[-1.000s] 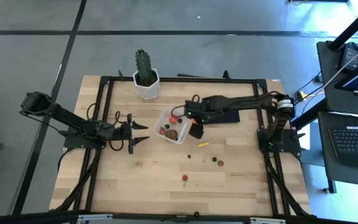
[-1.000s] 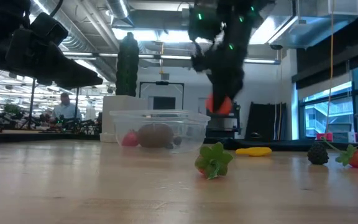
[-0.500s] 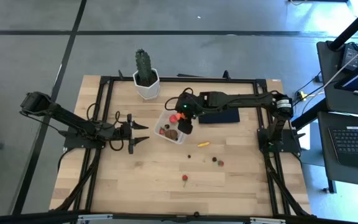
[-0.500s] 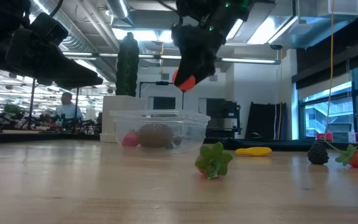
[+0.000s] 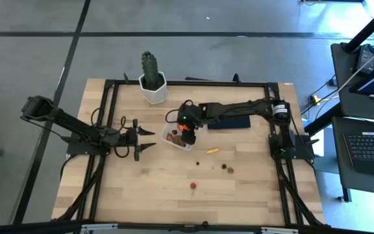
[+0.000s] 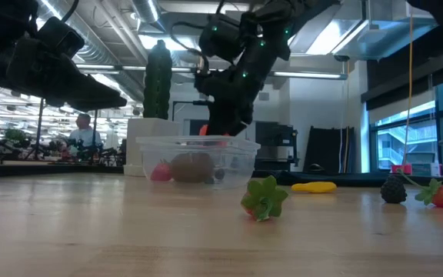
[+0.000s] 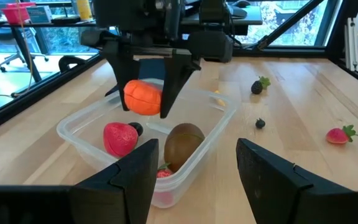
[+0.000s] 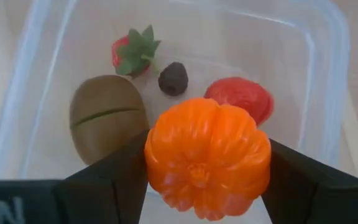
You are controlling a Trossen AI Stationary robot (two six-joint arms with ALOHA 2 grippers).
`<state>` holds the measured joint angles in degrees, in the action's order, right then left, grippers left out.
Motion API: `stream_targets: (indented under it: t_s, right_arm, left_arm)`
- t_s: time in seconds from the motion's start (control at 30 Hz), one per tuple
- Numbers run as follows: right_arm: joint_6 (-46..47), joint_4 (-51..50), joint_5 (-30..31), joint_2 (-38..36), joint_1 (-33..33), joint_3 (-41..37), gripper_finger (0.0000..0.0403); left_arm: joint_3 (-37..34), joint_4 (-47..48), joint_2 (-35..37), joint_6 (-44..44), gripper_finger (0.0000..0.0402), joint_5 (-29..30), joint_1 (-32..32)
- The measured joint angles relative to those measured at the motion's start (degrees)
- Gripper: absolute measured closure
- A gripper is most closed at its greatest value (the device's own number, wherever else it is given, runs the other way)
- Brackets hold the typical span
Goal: Pick and placing Produce into tupperware
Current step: Put the orange pumpkin into the transparent container, then put the yellow corn into the transparent container
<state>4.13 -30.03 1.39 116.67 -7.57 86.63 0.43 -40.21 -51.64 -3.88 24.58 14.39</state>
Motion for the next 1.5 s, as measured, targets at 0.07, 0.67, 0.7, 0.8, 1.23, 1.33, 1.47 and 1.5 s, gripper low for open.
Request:
stream_targets:
  t_s: [0.07, 0.67, 0.7, 0.8, 1.23, 1.33, 1.47, 1.5]
  right_arm:
    - [-0.1, -0.3, 0.0, 0.2, 0.0, 0.0, 0.0154]
    - [-1.6, -0.6, 0.0, 0.0, 0.0, 0.0, 0.0130]
    - [-1.7, -1.3, 0.0, -0.3, 0.0, 0.0, 0.0130]
    - [-1.8, -3.6, 0.0, -2.7, -0.1, 0.0, 0.0128]
    - [-6.0, -21.1, 0.0, -13.7, 4.5, 0.0, 0.0128]
    - [-4.6, -20.4, 0.0, -14.8, 6.7, -3.5, 0.0128]
    - [-2.5, -16.8, 0.0, -17.4, 9.3, -12.9, 0.0128]
    - [-1.3, -16.0, 0.0, -18.1, 9.9, -15.4, 0.0128]
  left_arm:
    - [0.0, 0.3, 0.0, 0.0, 0.0193, 0.0, 0.0]
    - [0.0, 0.8, 0.0, 0.0, 0.0193, 0.0, 0.0]
    - [0.0, 0.8, 0.0, 0.0, 0.0193, 0.0, 0.0]
    - [0.0, 0.8, 0.0, 0.0, 0.0193, 0.0, 0.0]
    - [0.0, 2.3, 0.0, -1.9, 0.0193, 0.0, 0.0]
    - [0.0, 2.7, 0.0, -2.7, 0.0193, 0.0, 0.0]
    - [0.0, 4.8, 0.0, -4.8, 0.0193, 0.0, 0.0]
    - [0.0, 5.4, 0.0, -5.6, 0.0193, 0.0, 0.0]
